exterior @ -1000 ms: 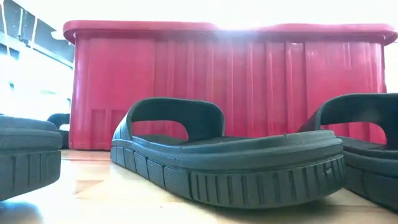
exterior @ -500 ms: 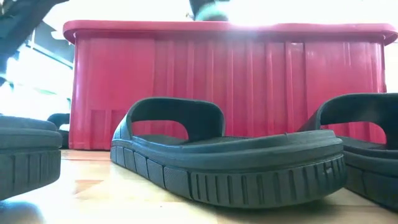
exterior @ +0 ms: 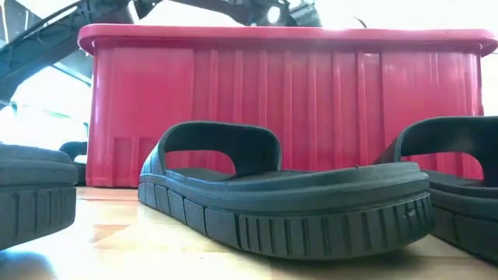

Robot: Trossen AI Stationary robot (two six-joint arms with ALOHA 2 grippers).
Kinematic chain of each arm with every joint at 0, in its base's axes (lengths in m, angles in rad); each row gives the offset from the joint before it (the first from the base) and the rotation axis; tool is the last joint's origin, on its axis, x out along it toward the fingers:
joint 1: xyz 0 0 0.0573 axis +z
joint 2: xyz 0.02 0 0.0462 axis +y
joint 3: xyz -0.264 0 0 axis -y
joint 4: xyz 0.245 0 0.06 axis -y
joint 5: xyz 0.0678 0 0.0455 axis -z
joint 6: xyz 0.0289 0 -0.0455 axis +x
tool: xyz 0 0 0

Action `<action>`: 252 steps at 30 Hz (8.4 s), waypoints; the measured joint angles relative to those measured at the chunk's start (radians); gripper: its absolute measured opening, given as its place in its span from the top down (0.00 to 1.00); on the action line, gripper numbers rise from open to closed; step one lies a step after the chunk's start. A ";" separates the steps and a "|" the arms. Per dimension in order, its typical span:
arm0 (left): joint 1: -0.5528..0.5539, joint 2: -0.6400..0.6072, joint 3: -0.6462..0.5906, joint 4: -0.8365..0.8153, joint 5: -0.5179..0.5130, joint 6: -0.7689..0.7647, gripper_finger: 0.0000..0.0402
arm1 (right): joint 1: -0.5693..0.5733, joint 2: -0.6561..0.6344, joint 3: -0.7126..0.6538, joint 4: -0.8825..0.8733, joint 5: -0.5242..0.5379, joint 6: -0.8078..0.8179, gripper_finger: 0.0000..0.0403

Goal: Pick and place slides into bin
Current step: Put the green slipper into the red bin, then put the black slipper into the red bin

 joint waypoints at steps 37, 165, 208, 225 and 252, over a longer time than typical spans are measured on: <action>0.067 0.124 -0.001 0.202 0.365 0.037 0.49 | 0.000 0.000 0.000 -0.007 0.024 0.084 0.66; -0.937 -0.507 0.015 -0.626 0.171 -0.560 0.75 | 0.253 0.856 0.261 -0.591 0.037 0.342 0.99; -0.898 -0.670 0.027 -0.509 -0.415 -0.206 0.75 | -0.561 0.810 0.655 -0.092 0.292 -0.761 1.00; -0.817 -0.668 0.027 -0.506 -0.396 -0.217 0.75 | -0.694 1.158 0.652 0.183 0.199 -0.957 1.00; -0.819 -0.667 0.027 -0.504 -0.352 -0.247 0.75 | -0.699 1.150 0.656 0.159 0.130 -0.982 0.57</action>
